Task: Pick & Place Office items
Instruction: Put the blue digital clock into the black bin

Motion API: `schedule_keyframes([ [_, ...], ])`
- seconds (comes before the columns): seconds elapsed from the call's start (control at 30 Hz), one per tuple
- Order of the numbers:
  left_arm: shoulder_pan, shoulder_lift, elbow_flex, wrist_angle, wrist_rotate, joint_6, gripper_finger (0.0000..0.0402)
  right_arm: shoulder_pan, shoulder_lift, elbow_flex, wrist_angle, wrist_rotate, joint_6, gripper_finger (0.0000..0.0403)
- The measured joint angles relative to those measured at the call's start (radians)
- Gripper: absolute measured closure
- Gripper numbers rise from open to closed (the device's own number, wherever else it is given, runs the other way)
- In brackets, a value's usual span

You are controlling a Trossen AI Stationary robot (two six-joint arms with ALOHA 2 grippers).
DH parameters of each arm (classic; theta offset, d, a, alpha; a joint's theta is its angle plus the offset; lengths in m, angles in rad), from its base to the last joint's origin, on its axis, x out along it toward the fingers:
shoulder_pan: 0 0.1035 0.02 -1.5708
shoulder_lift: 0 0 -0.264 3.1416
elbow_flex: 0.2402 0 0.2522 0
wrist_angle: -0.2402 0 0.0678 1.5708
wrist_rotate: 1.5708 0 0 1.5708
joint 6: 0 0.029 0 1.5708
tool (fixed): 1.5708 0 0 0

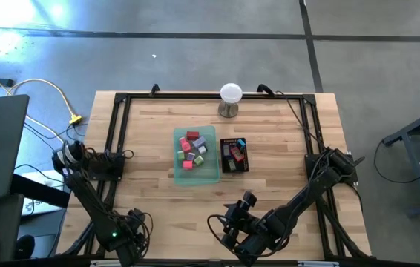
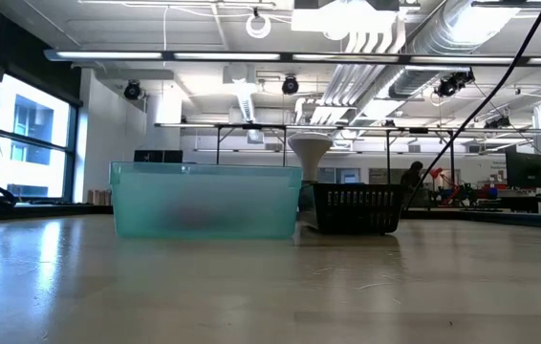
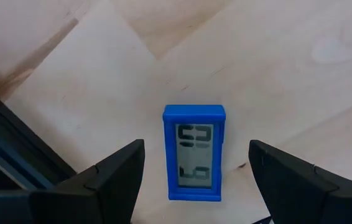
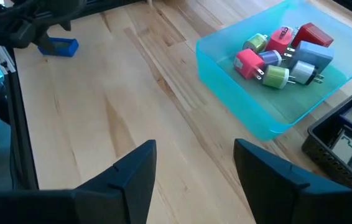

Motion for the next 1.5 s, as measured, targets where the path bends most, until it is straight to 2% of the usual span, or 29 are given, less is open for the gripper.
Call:
schedule_keyframes([
  [0.33, -0.003, 0.0, -0.042, 0.009, -0.004, -0.01, 0.0126, 0.0, 0.0, 0.0, 0.0, 0.0, 0.0, 0.02],
  [0.63, -0.002, 0.014, -0.1, 0.164, 0.0, 0.016, 0.0126, -0.001, 0.0, 0.0, 0.004, 0.0, -0.026, 0.02],
  [0.9, -0.002, 0.03, -0.107, 0.169, 0.013, 0.017, 0.013, -0.009, 0.0, 0.0, 0.016, 0.003, -0.026, 0.02],
  [1.03, -0.002, 0.031, -0.107, 0.174, 0.012, 0.034, 0.0163, -0.012, 0.0, 0.0, 0.016, 0.002, -0.027, 0.0199],
  [1.27, 0.017, 0.033, -0.107, 0.175, 0.0, 0.166, 0.0262, -0.013, 0.0, 0.0, 0.04, 0.0, -0.078, 0.02],
  [1.5, 0.044, 0.031, -0.096, 0.169, -0.14, 0.321, 0.0263, -0.013, 0.0, 0.0, 0.073, 0.0, -0.137, 0.02],
])
